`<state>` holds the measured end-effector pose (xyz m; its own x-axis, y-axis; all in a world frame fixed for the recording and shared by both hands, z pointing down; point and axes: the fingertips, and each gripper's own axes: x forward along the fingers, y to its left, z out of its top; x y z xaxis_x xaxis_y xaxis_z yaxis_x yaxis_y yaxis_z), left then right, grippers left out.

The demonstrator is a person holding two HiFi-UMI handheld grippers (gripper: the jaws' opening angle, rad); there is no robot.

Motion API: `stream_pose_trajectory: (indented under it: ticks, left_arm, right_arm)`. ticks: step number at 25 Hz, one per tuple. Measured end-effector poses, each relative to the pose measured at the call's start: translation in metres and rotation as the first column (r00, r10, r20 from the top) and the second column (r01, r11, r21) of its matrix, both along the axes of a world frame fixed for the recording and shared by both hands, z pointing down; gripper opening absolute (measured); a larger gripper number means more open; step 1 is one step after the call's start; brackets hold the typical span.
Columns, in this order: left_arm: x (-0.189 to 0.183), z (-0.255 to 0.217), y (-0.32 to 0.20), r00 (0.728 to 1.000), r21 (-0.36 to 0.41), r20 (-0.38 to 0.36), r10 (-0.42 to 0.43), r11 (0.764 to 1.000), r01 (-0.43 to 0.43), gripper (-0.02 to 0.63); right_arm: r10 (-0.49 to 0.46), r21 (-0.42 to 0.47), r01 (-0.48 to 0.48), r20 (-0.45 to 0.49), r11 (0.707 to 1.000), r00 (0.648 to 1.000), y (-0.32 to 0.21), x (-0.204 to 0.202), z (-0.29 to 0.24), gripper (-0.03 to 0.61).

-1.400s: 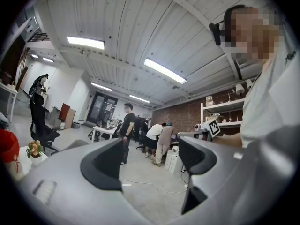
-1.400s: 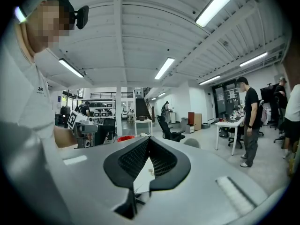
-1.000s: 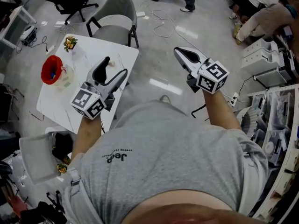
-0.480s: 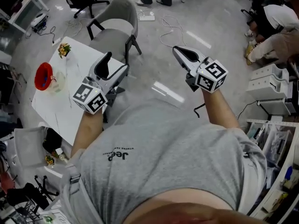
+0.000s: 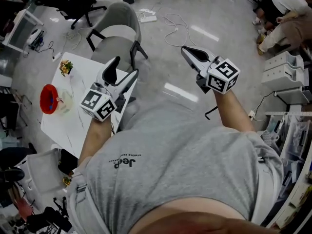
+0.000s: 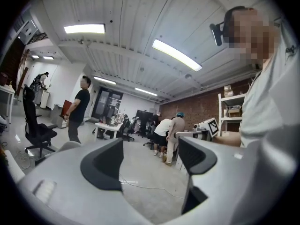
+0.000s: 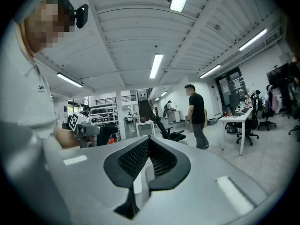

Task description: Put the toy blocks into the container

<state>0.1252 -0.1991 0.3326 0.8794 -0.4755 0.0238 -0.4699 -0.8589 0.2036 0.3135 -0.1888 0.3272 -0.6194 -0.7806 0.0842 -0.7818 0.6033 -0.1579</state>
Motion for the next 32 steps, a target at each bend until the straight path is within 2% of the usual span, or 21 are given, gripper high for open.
stream_pose_trajectory:
  ticks: [3, 8, 12, 17, 21, 26, 29, 32]
  left_arm:
    - [-0.009, -0.003, -0.003, 1.0, 0.012, -0.001, 0.019, 1.0, -0.019, 0.397]
    - [-0.03, -0.004, -0.015, 1.0, 0.02, -0.019, -0.023, 1.0, 0.023, 0.397]
    - [-0.059, 0.004, -0.013, 0.992, 0.015, -0.001, -0.123, 0.992, 0.123, 0.397]
    - [-0.118, 0.031, -0.009, 0.957, 0.002, 0.035, -0.288, 0.958, 0.288, 0.397]
    - [-0.175, 0.065, 0.002, 0.904, -0.043, 0.053, -0.425, 0.903, 0.427, 0.397]
    - [-0.239, 0.12, 0.031, 0.803, -0.078, 0.132, -0.582, 0.801, 0.593, 0.397]
    - [-0.266, 0.159, 0.048, 0.746, -0.092, 0.2, -0.635, 0.746, 0.659, 0.397]
    - [-0.287, 0.197, 0.065, 0.703, -0.126, 0.255, -0.664, 0.698, 0.705, 0.397]
  right_arm:
    - [0.017, -0.003, -0.017, -0.019, 1.0, 1.0, 0.003, -0.007, -0.001, 0.003]
    - [-0.009, -0.001, 0.009, -0.048, 1.0, 0.999, -0.009, -0.026, -0.006, 0.003]
    - [-0.09, -0.004, 0.09, -0.066, 0.996, 0.994, -0.024, -0.047, -0.007, 0.003]
    - [-0.21, -0.007, 0.21, -0.085, 0.978, 0.974, -0.051, -0.095, -0.001, 0.003]
    - [-0.325, -0.019, 0.325, -0.109, 0.946, 0.94, -0.069, -0.149, 0.015, 0.003]
    - [-0.477, -0.058, 0.474, -0.136, 0.879, 0.868, -0.077, -0.222, 0.042, 0.003]
    - [-0.542, -0.085, 0.536, -0.166, 0.84, 0.824, -0.078, -0.254, 0.061, 0.003]
    - [-0.589, -0.104, 0.58, -0.194, 0.808, 0.785, -0.077, -0.281, 0.074, 0.003]
